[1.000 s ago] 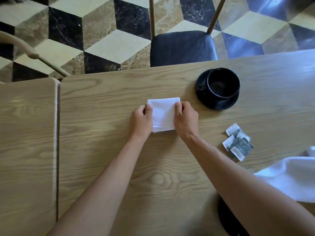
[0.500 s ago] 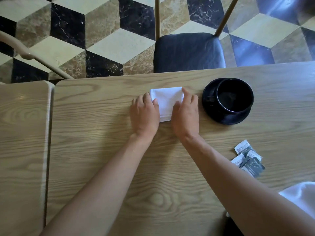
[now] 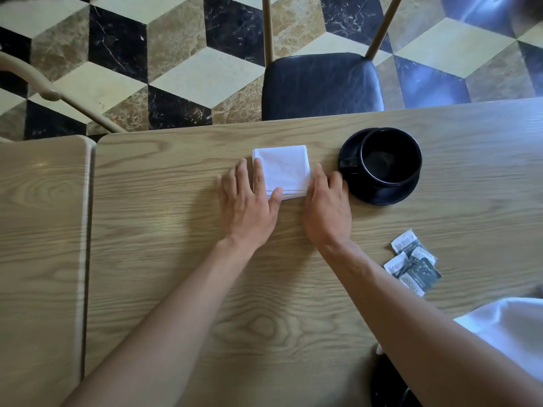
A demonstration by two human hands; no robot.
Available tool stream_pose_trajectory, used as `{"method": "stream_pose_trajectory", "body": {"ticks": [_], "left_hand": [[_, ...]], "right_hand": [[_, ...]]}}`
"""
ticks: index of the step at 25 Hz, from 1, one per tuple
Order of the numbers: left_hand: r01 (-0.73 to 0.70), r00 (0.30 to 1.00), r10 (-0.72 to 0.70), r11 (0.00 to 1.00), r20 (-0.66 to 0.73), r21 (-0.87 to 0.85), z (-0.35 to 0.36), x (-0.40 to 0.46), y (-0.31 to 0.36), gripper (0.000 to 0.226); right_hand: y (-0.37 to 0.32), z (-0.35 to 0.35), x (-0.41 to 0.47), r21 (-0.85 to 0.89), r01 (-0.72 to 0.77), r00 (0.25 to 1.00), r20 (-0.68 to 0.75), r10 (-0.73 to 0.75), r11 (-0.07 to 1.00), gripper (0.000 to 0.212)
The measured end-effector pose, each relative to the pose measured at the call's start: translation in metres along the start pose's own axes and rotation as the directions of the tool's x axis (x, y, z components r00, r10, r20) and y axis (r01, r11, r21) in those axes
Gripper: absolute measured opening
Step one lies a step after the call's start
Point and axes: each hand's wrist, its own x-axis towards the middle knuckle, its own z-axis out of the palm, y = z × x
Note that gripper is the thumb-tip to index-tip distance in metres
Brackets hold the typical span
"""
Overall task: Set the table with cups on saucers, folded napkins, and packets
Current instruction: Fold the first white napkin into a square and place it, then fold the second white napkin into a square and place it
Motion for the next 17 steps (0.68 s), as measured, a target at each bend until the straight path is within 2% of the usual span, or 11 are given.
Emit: {"method": "stream_pose_trajectory", "body": {"ticks": [3, 5, 7, 13, 15, 17], "left_hand": [[-0.014, 1.0, 0.012, 0.997, -0.023, -0.07, -0.018, -0.025, 0.005, 0.066], [-0.019, 1.0, 0.021, 0.995, 0.018, -0.094, -0.031, -0.046, 0.014, 0.062], [-0.026, 0.997, 0.033, 0.995, 0.065, -0.099, -0.043, -0.069, 0.025, 0.062], [-0.042, 0.994, 0.05, 0.995, 0.092, -0.087, -0.067, -0.141, 0.053, 0.062], [-0.053, 0.995, 0.059, 0.994, 0.074, -0.091, -0.075, -0.173, 0.062, 0.061], [-0.126, 0.992, 0.128, 0.988, 0.015, -0.084, -0.082, -0.203, 0.076, 0.057]], "right_hand": [[0.006, -0.018, -0.021, 0.04, 0.016, 1.0, -0.02, -0.016, 0.999, 0.038], [0.012, -0.034, -0.037, 0.009, 0.03, 1.0, 0.004, -0.03, 1.0, 0.039], [0.019, -0.052, -0.057, -0.011, 0.033, 0.998, 0.045, -0.033, 0.999, 0.04], [0.042, -0.096, -0.122, -0.023, 0.037, 0.993, 0.117, -0.034, 0.999, 0.049], [0.053, -0.112, -0.15, -0.062, 0.054, 0.991, 0.129, -0.046, 0.997, 0.05], [0.068, -0.135, -0.18, -0.086, 0.048, 0.992, 0.123, -0.038, 0.995, 0.051]]}}
